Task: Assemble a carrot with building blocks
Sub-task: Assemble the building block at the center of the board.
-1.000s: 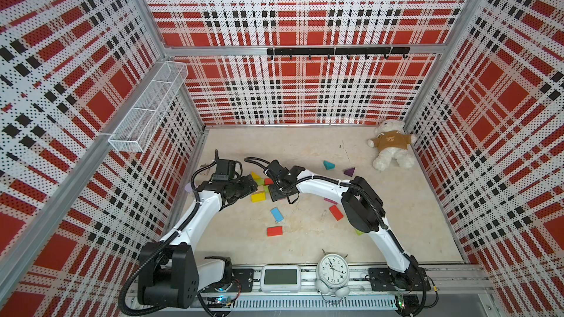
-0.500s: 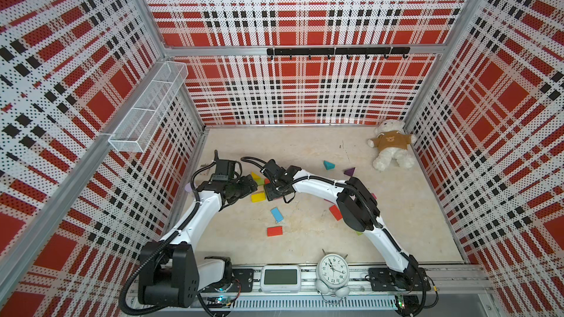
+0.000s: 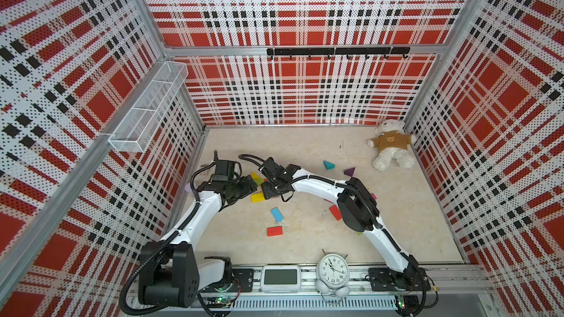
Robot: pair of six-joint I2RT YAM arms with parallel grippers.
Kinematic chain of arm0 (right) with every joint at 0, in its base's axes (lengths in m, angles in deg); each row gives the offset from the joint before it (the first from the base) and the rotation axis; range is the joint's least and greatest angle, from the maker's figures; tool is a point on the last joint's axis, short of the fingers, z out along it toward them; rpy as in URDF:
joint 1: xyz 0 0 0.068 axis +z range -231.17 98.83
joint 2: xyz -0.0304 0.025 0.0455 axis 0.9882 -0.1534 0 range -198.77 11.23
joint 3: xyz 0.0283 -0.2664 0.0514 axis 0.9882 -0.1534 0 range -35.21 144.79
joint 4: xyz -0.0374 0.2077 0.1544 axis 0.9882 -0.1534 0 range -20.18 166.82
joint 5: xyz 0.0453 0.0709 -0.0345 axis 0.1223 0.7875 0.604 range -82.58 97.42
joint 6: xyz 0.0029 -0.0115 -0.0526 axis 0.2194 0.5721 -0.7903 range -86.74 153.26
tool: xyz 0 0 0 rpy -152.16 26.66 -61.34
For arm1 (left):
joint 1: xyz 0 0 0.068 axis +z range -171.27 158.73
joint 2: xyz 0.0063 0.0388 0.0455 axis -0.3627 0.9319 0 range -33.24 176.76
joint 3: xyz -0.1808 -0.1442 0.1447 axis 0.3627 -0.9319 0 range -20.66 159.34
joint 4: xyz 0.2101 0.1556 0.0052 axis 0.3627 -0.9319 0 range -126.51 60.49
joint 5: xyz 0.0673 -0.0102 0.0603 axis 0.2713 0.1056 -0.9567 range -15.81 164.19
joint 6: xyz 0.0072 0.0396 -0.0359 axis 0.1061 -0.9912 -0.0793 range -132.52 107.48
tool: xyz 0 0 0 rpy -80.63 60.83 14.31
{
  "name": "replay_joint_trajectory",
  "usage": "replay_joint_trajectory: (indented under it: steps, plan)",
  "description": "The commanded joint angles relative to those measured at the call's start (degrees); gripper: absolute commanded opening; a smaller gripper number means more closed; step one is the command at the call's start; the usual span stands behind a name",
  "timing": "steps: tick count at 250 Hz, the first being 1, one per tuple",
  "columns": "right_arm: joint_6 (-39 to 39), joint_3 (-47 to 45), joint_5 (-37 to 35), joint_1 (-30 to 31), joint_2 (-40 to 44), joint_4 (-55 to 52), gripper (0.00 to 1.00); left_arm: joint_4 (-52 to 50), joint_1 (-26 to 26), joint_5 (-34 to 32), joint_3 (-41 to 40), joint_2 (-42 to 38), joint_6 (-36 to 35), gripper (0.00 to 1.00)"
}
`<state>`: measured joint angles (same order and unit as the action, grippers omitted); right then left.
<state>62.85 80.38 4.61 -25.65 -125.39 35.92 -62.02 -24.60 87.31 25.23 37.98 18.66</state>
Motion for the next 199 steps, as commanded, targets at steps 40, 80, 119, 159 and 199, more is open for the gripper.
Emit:
replay_joint_trajectory:
  steps: [40,80,119,159,199]
  plan:
    - [0.1,0.9,-0.8,0.2,1.1,2.2,0.72,1.0,0.5,0.4,-0.8,-0.1,-0.6,0.83]
    - [-0.1,-0.9,-0.9,0.2,3.7,4.0,0.72,1.0,0.5,0.4,-0.9,-0.1,-0.6,0.82]
    - [-0.4,-5.4,-1.1,0.3,8.5,6.6,0.72,1.0,0.5,0.4,-1.0,-0.3,-0.3,0.82]
    - [-2.0,-9.0,-1.1,0.3,11.0,8.2,0.65,1.2,0.1,0.3,-1.1,-0.1,-0.2,0.79]
    - [-2.8,-8.3,1.4,0.5,8.9,8.3,0.44,1.2,-0.1,0.2,-1.4,-0.4,0.0,0.74]
